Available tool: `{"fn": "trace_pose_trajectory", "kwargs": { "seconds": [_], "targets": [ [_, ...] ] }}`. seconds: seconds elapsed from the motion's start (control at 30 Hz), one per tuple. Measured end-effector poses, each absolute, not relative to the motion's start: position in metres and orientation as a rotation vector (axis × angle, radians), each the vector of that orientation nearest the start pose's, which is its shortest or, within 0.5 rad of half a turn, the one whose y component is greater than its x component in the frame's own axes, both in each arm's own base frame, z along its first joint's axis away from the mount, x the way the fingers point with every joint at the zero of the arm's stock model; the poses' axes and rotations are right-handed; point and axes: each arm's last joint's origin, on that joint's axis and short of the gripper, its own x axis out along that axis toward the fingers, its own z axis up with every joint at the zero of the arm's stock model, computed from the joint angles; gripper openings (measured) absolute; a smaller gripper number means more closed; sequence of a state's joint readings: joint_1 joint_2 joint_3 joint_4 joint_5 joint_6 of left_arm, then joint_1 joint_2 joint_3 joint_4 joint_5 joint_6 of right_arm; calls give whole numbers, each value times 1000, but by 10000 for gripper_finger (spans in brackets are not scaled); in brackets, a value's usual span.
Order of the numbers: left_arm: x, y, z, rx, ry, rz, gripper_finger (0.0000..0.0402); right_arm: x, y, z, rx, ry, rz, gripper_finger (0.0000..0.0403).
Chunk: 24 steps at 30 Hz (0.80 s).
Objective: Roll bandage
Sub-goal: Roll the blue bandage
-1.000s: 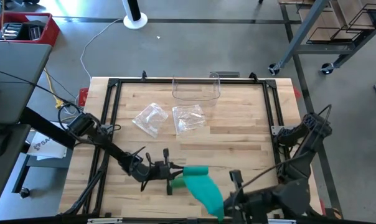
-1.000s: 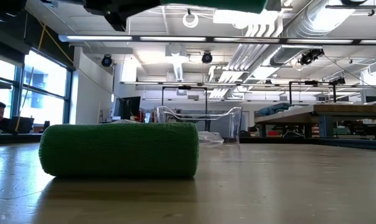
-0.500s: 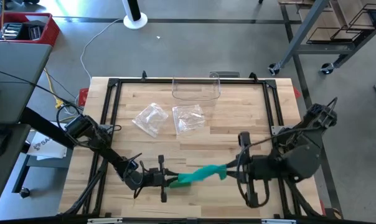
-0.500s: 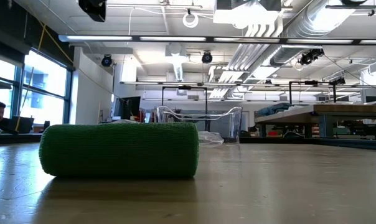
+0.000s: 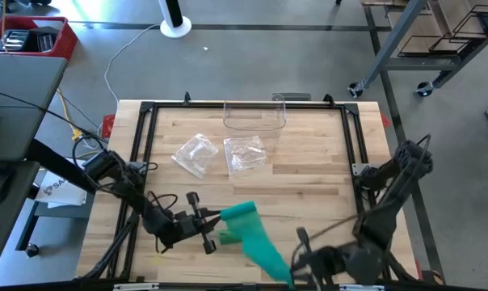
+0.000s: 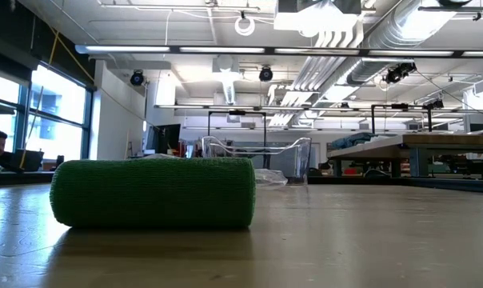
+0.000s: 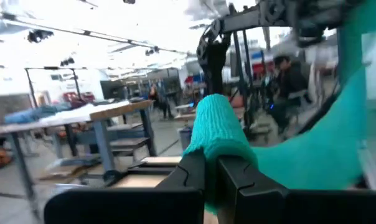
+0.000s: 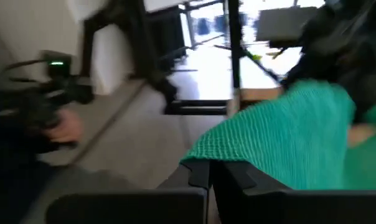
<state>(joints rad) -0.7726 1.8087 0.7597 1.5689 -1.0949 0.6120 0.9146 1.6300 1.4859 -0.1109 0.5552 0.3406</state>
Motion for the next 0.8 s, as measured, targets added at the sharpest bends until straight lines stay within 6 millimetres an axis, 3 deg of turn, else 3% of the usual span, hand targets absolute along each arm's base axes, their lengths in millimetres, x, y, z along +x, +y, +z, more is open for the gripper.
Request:
{"fn": "trace_pose_trajectory", "kwargs": {
  "seconds": [0.17,0.33,0.5,0.8],
  "targets": [
    [248,-208,222,191,-156,467,0,204,319,330,316,160,448,0],
    [250,-205,222,204,-136,501,0,179,337,320,288,25,497,0],
    [254,-205,215,284,-83,504,0,175,341,342,185,-102,496,0],
    [267,-200,183,271,60,481,0,186,333,414,-34,-304,410,0]
  ]
}}
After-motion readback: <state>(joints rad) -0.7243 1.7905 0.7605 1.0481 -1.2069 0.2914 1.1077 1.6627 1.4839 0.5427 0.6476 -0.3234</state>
